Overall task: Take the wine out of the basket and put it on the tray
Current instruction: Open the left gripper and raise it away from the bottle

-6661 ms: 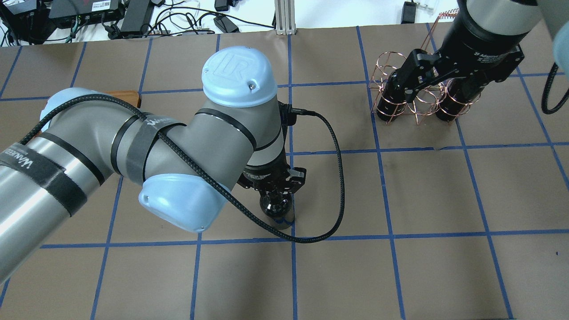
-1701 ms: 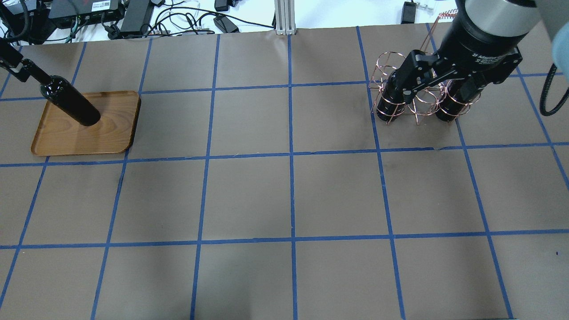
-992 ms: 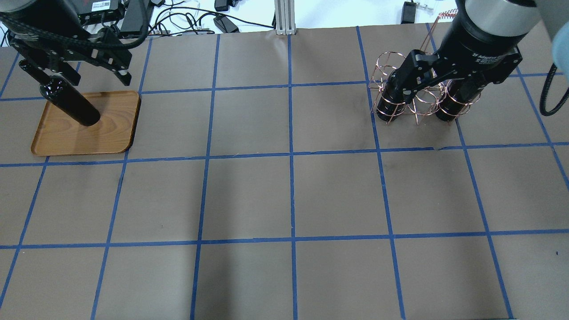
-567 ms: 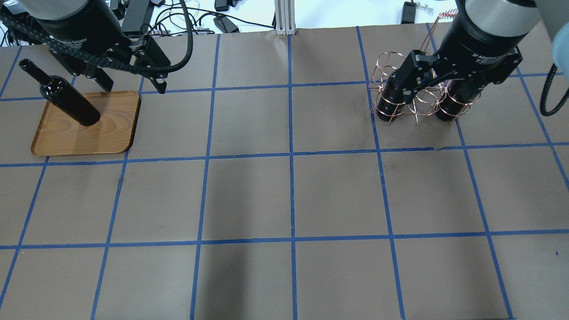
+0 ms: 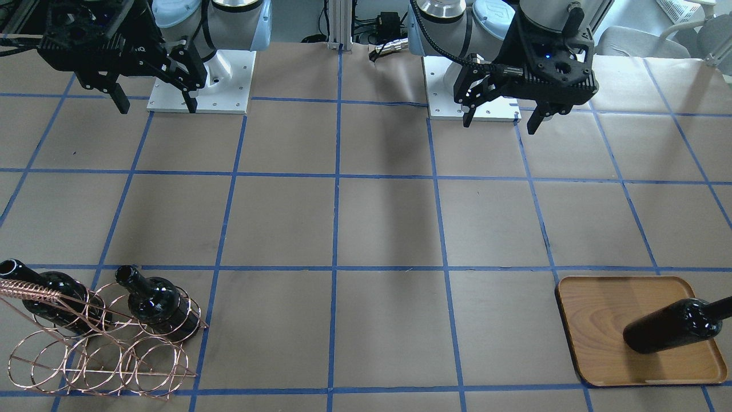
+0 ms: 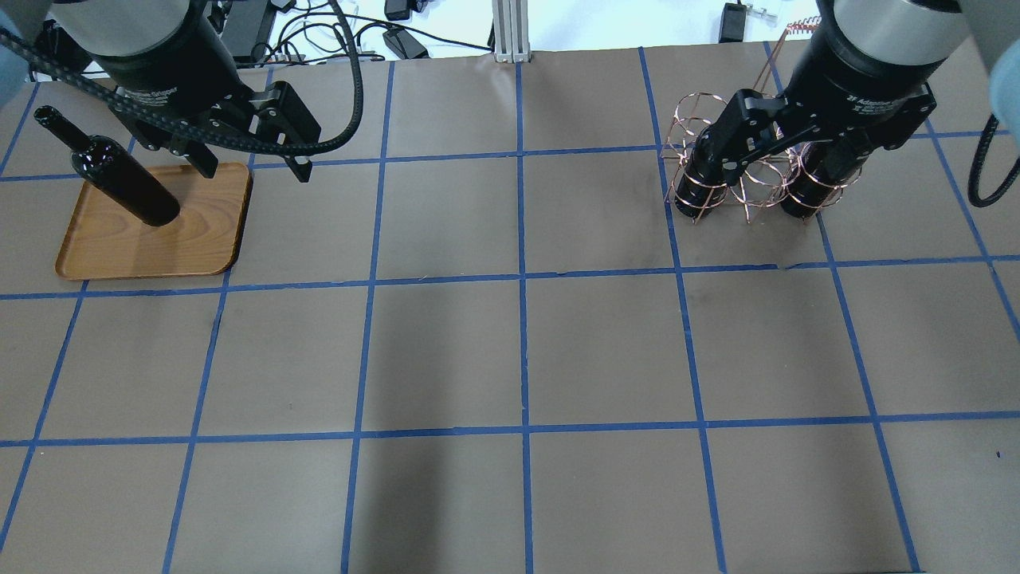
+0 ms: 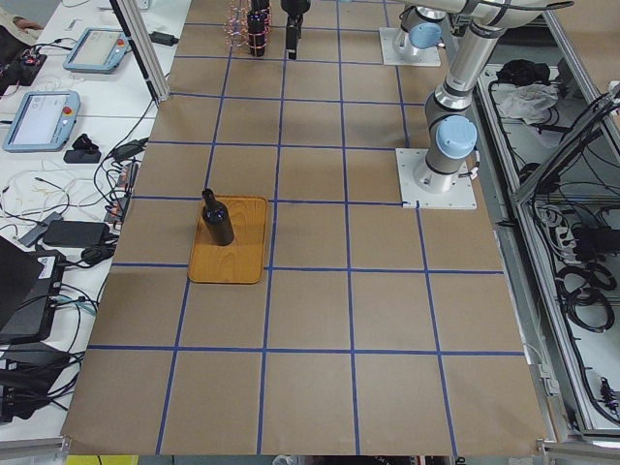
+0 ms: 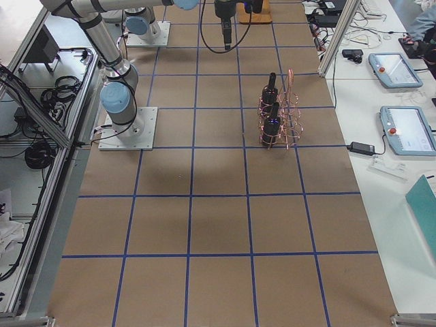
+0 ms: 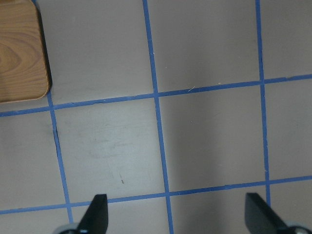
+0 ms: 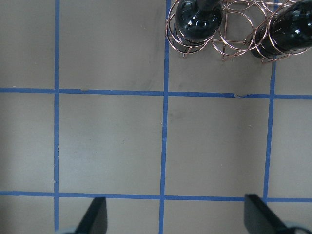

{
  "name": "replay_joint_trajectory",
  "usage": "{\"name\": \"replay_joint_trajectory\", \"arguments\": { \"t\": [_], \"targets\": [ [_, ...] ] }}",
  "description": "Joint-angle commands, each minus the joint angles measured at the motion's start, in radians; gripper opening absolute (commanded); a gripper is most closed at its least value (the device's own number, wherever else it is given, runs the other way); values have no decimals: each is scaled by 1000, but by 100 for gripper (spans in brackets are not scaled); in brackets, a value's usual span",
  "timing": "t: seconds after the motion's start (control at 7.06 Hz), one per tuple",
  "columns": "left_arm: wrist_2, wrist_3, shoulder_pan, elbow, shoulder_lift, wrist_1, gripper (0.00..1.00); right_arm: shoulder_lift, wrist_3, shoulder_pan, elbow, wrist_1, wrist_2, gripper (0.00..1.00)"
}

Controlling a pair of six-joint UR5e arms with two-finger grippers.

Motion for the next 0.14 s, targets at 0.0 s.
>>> {"name": "replay_joint_trajectory", "arguments": {
  "t": [0.0],
  "targets": [
    [1,1,0,-11,7,8,100,0,0,0,0,0,0,100]
  ]
}}
